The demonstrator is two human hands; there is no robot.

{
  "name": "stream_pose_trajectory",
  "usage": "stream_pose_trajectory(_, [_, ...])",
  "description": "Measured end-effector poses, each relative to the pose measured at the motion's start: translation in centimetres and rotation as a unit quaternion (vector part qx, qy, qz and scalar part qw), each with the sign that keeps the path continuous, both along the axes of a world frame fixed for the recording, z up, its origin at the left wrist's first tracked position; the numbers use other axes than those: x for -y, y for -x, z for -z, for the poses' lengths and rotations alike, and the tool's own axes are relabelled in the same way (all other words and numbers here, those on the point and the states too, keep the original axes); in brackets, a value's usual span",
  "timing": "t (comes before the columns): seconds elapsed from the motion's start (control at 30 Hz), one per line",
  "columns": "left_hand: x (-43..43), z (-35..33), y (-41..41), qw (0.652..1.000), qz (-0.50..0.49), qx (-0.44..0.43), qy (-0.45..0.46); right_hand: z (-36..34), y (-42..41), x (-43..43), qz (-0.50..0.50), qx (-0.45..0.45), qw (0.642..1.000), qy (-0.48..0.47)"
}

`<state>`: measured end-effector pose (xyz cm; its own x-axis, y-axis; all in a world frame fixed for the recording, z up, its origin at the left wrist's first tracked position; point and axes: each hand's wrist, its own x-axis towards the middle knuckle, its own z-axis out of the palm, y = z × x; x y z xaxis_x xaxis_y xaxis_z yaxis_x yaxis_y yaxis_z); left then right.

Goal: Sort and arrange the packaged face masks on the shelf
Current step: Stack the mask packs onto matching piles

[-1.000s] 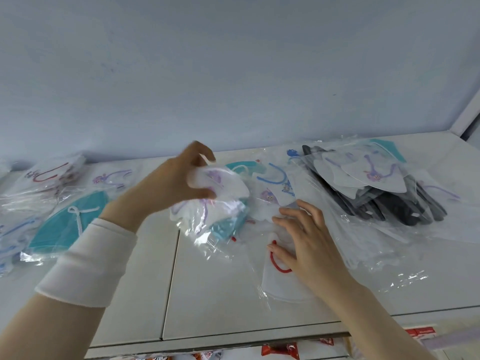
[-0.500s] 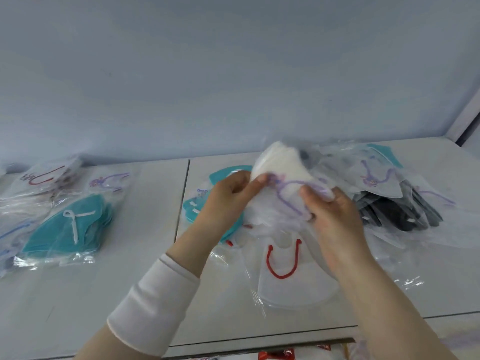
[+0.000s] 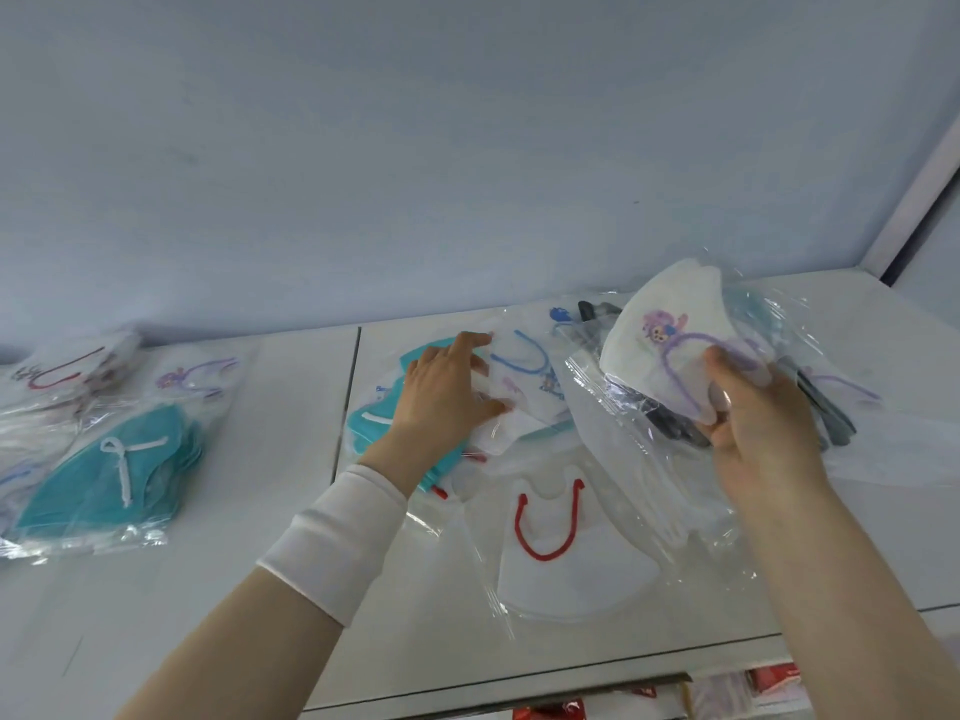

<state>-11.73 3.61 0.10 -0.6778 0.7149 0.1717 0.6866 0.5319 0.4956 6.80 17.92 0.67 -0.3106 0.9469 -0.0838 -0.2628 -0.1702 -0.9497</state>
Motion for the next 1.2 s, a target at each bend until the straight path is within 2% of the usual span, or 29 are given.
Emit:
stream_pose_trajectory(0.13, [-0.4, -0.5, -0.5, 0.988, 0.0, 0.137, -0.076, -0.1, 0.2, 0.1, -0.007, -0.003, 1.0, 0.011])
stream_pose_trajectory(0.17, [-0.4, -0.7, -0.2, 0.976, -0.01, 0.183, -0.118, -0.1, 0.2, 0.2, -0.01, -0.002, 1.0, 0.013])
stream_pose_trajectory(0.27, [0.6, -1.7, 1.4, 0.909, -0.055, 0.324, -0.256, -0.4, 0.2, 0.1, -0.034, 0.009, 0.999, 0.006])
stream_pose_trajectory(0.47, [5.2, -4.6, 5.3, 0.894, -0.067, 0.267, -0.353, -0.5, 1.4, 0.1, -0.135, 0.086, 0.987, -0.02])
stream_pose_trajectory(0.67, [7.5, -6.8, 4.9, 0.884, -0.01, 0.3, -0.358, -1.5, 3.2, 1.3, -0.311, -0.013, 0.95, -0.011])
stream_pose_trajectory(0.83, [6.7, -5.8, 2.1, 0.854, 0.019, 0.336, -0.397, -2.1, 4.0, 2.5, -0.364, -0.052, 0.929, 0.035])
stream_pose_trajectory(1.03, [5.6, -3.5, -1.9, 0.829, 0.092, 0.416, -0.362, -2.0, 3.7, 3.3, -0.318, -0.048, 0.947, 0.009])
stream_pose_trajectory(1.13, [4.8, -2.6, -3.6, 0.796, 0.113, 0.477, -0.355, -1.0, 3.3, 3.6, -0.236, 0.019, 0.971, -0.04])
stream_pose_trajectory(1.2, [4.2, -2.3, -4.7, 0.803, 0.117, 0.478, -0.337, -0.9, 2.8, 4.1, -0.202, 0.043, 0.976, -0.074])
